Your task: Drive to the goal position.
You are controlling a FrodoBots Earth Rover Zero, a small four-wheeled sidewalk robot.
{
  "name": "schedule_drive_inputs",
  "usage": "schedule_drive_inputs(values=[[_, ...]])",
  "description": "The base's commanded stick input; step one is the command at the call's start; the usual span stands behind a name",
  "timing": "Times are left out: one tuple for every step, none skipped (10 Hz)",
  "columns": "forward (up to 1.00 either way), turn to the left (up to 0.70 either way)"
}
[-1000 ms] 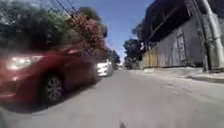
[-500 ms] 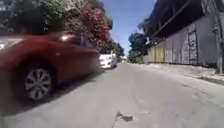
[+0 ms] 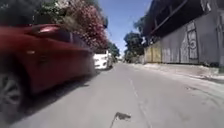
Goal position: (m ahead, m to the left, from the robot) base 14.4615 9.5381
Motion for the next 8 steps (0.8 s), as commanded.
schedule_drive_inputs(values=[[1.00, -0.09], [1.00, 0.00], [1.00, 0.00], [1.00, 0.00], [1.00, 0.00], [1.00, 0.00], [1.00, 0.00], [1.00, 0.00]])
